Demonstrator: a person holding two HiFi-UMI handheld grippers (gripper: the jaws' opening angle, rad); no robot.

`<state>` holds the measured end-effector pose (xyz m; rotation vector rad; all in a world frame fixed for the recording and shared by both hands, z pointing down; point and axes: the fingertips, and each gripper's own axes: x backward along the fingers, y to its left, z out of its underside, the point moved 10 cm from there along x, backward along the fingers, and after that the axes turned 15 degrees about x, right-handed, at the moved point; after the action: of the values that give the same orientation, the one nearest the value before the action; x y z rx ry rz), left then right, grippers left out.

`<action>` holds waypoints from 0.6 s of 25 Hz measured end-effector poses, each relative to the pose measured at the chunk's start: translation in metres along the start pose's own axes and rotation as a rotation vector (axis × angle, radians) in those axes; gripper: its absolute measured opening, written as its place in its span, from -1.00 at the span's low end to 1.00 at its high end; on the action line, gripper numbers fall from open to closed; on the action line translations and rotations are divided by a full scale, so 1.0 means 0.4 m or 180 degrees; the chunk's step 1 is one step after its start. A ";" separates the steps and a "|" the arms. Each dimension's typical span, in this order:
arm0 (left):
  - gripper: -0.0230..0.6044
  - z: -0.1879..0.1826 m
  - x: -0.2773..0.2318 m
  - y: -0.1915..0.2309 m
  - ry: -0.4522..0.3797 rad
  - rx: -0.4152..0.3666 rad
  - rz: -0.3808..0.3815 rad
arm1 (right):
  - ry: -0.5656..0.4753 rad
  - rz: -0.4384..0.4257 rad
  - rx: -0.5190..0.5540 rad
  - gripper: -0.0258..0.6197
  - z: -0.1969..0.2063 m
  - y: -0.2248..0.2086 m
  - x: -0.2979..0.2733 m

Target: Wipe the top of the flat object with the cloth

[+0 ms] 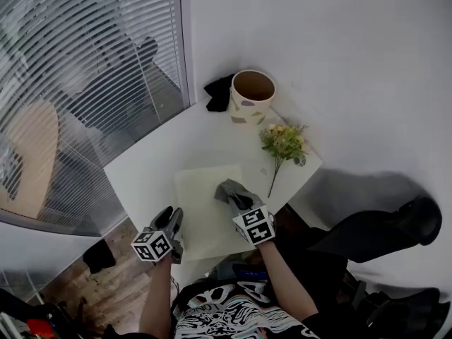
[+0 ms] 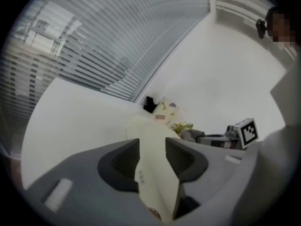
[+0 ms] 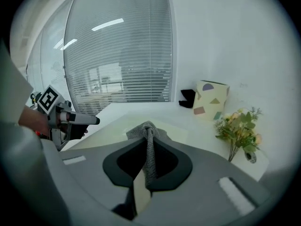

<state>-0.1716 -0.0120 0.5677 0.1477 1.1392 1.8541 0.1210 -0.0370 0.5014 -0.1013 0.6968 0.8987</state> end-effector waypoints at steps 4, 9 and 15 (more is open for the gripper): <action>-0.27 -0.026 0.018 -0.071 -0.0233 -0.0294 0.0137 | -0.0218 0.0272 -0.0047 -0.87 -0.008 0.041 0.069; -0.27 -0.054 0.053 -0.169 -0.0437 -0.0791 0.0082 | -0.0705 0.0884 -0.0013 -0.87 -0.042 0.075 0.180; -0.27 -0.089 0.122 -0.278 -0.0714 -0.1328 0.0062 | -0.1015 0.1031 -0.0034 -0.87 -0.081 0.104 0.255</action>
<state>-0.1463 0.0177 0.4473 0.1234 0.5854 1.9936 0.1163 0.0474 0.4236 0.1480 0.4151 1.1971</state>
